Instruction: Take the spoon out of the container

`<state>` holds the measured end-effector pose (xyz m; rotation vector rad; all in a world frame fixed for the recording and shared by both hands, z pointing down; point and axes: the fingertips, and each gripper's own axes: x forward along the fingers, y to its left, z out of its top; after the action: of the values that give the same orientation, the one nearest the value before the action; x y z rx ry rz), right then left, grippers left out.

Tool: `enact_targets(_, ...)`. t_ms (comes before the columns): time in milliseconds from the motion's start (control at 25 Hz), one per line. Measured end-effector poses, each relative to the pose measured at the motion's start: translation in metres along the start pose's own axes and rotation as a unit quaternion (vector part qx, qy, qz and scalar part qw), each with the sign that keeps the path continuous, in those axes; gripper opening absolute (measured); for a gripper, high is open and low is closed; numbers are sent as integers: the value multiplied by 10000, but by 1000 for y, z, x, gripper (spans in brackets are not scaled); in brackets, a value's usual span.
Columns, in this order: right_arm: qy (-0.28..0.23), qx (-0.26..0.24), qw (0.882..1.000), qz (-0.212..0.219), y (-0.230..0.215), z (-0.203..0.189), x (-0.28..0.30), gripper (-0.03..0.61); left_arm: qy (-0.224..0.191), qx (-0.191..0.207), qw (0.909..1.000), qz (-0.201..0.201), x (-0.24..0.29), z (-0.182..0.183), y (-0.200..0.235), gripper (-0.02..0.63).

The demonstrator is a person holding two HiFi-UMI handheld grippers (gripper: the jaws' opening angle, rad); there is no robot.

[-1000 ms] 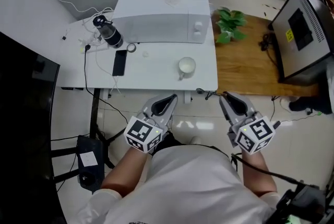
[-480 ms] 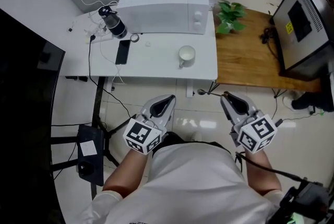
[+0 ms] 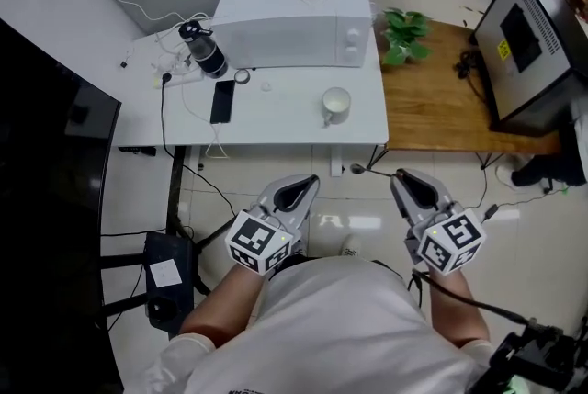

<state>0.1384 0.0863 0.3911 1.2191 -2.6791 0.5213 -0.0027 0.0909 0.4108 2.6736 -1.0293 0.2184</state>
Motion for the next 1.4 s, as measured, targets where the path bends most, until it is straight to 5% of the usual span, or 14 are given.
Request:
enact_targets(320, -11, 131, 9997, -219, 21, -12, 7, 54, 52, -305, 9995, -88, -18, -4, 24, 5)
enact_targets(1400, 42, -5, 9996, -293, 47, -17, 9, 54, 35, -109, 9995, -291, -36, -10, 17, 3)
